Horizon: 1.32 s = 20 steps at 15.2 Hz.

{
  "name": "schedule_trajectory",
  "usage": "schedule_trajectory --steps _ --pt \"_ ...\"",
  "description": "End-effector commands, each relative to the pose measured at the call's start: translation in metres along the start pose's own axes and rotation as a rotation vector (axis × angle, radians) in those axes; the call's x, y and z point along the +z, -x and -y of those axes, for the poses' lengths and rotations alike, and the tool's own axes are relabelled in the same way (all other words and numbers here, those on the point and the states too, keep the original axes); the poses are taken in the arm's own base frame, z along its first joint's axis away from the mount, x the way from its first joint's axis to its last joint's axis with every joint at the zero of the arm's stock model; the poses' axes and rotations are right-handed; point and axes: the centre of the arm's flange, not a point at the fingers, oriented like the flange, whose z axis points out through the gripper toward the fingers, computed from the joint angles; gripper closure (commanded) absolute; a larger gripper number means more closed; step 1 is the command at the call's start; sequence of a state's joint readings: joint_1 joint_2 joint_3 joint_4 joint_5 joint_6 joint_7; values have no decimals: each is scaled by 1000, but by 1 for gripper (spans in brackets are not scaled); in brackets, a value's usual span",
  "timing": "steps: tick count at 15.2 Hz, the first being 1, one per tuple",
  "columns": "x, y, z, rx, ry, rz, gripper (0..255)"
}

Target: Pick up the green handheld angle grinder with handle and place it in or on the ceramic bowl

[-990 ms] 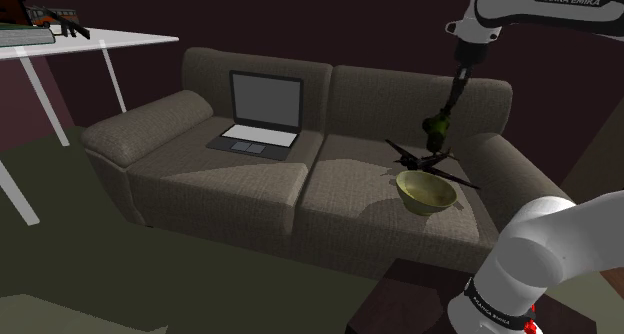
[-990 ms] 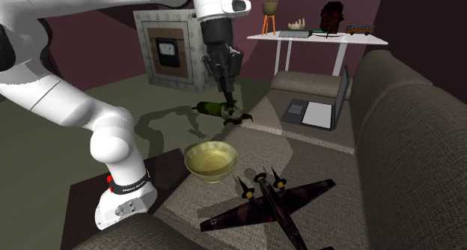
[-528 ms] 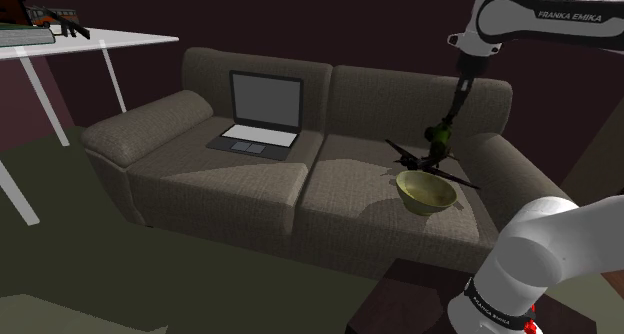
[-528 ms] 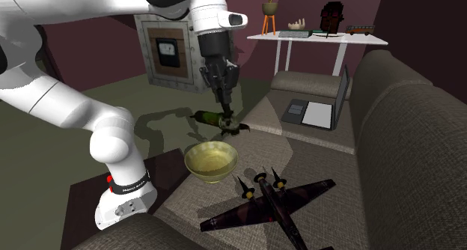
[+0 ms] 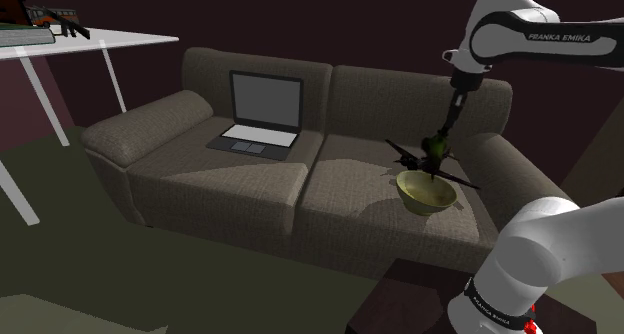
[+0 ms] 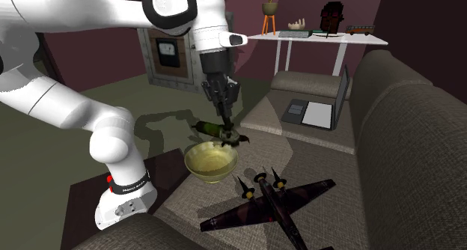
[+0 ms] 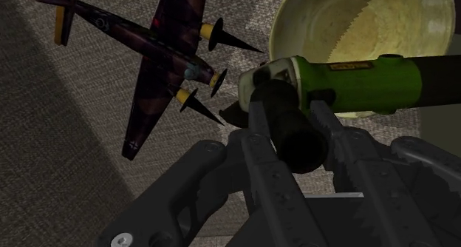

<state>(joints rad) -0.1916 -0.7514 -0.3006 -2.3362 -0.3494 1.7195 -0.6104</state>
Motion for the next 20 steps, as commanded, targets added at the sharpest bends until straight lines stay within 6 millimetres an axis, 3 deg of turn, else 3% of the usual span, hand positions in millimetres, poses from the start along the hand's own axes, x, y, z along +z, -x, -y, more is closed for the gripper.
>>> schedule_trajectory --steps 1,11,18,19,20 --pt "10 0 3 0 1 -1 255" --pt "61 1 13 0 1 -1 255" --pt "61 1 13 0 1 -1 255" --pt "61 1 13 0 1 -1 0" --pt "61 1 13 0 1 -1 0"
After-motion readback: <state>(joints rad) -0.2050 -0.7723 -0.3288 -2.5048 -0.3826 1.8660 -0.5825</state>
